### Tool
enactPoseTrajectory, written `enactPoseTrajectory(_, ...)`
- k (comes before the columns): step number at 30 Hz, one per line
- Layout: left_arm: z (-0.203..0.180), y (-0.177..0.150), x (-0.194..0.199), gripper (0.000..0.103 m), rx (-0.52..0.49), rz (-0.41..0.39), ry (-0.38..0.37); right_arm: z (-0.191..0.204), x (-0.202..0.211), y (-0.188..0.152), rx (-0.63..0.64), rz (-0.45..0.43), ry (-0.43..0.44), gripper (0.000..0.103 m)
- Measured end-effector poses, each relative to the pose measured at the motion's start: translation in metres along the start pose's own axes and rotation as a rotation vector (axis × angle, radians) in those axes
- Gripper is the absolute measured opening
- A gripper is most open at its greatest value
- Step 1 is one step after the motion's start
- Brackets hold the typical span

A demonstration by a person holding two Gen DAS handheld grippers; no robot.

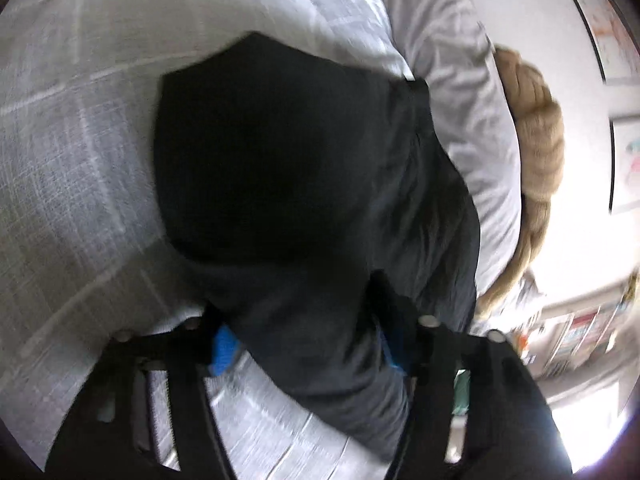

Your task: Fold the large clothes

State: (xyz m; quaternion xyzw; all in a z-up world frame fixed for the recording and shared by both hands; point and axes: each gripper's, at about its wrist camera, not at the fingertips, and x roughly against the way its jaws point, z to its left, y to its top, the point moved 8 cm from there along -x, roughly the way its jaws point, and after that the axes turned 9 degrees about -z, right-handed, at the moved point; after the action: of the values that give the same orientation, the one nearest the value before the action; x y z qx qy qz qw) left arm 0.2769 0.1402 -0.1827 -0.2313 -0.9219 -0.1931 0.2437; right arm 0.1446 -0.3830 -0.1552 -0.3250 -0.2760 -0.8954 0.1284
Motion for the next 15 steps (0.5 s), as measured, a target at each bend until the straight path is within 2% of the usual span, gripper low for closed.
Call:
enactPoseTrajectory(1, 0.002, 0.002, 0.000, 0.052, 0.016, -0.007, -0.005, -0.002, -0.001, 0.000, -0.020, -0.009, 0.006, 0.072)
enactPoseTrajectory(2, 0.003, 0.003, -0.001, 0.051, 0.033, -0.015, -0.007, -0.002, -0.001, 0.001, -0.033, -0.016, 0.012, 0.062)
enactPoseTrajectory(4, 0.000, 0.003, 0.000, 0.036, 0.018, -0.036, 0.015, -0.002, 0.001, 0.002, -0.045, -0.037, 0.007, 0.045)
enactPoseTrajectory(5, -0.007, 0.001, 0.001, 0.032, -0.031, -0.051, 0.047, 0.002, 0.004, 0.003, -0.034, -0.044, -0.020, 0.035)
enactPoseTrajectory(7, -0.031, 0.001, 0.013, 0.024, -0.157, -0.096, 0.101, 0.017, 0.017, 0.004, 0.035, -0.076, -0.061, 0.026)
enactPoseTrajectory(10, -0.051, 0.006, 0.033, 0.022, -0.206, -0.105, 0.089, 0.034, 0.035, 0.010, 0.115, -0.121, -0.067, 0.023)
enactPoseTrajectory(15, -0.059, 0.012, 0.081, 0.022, -0.285, -0.095, 0.106, 0.041, 0.067, 0.001, 0.161, -0.089, -0.063, 0.023)
